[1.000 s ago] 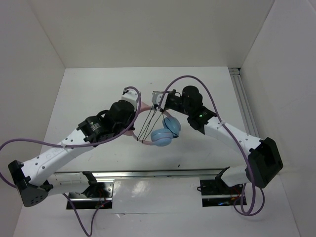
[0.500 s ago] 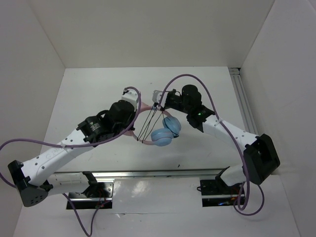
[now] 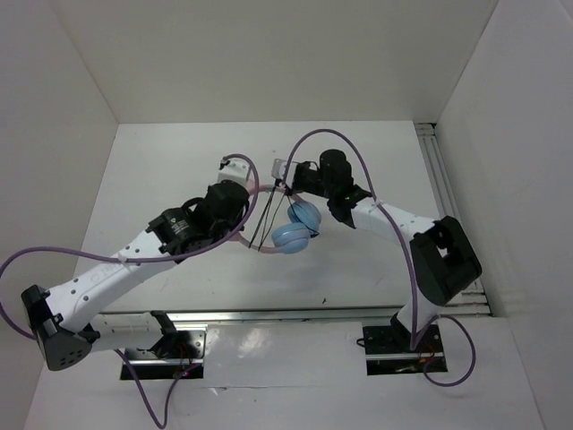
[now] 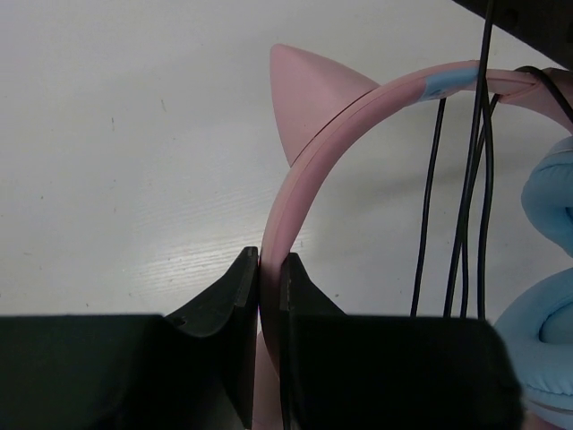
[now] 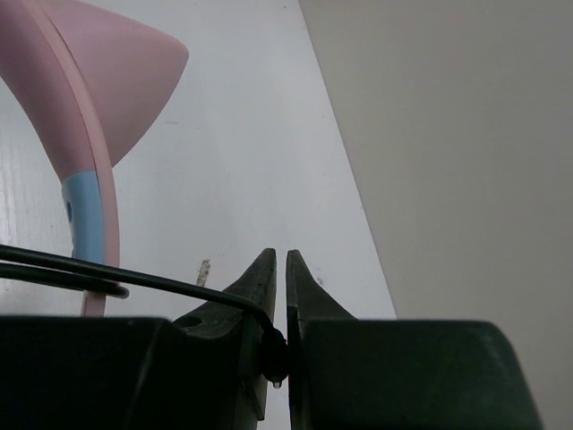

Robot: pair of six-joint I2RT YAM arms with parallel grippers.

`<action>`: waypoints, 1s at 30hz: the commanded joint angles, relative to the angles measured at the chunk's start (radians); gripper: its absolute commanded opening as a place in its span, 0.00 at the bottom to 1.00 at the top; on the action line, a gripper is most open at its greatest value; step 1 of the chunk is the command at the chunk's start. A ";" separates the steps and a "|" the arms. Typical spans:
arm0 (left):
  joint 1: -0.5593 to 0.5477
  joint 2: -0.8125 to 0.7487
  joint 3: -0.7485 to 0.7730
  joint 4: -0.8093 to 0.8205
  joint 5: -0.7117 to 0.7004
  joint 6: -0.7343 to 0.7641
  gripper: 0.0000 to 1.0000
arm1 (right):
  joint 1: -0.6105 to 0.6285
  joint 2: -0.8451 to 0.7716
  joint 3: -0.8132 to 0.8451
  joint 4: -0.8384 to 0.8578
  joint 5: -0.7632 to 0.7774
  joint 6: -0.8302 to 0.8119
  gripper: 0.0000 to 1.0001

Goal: Wrap the headphones

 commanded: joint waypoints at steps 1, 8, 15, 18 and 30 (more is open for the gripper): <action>-0.021 0.000 -0.021 -0.085 0.024 -0.017 0.00 | -0.135 0.070 0.114 0.128 0.106 0.060 0.00; -0.012 0.054 -0.099 -0.020 -0.091 -0.131 0.00 | -0.145 0.212 0.259 0.049 0.035 0.063 0.00; 0.028 0.114 -0.222 0.139 -0.019 -0.108 0.00 | -0.117 0.441 0.431 0.007 0.049 0.103 0.00; 0.028 0.138 -0.268 0.178 -0.029 -0.146 0.00 | -0.095 0.484 0.440 0.044 0.061 0.103 0.00; 0.137 0.137 -0.391 0.244 -0.026 -0.218 0.00 | -0.019 0.642 0.616 0.024 0.173 0.146 0.00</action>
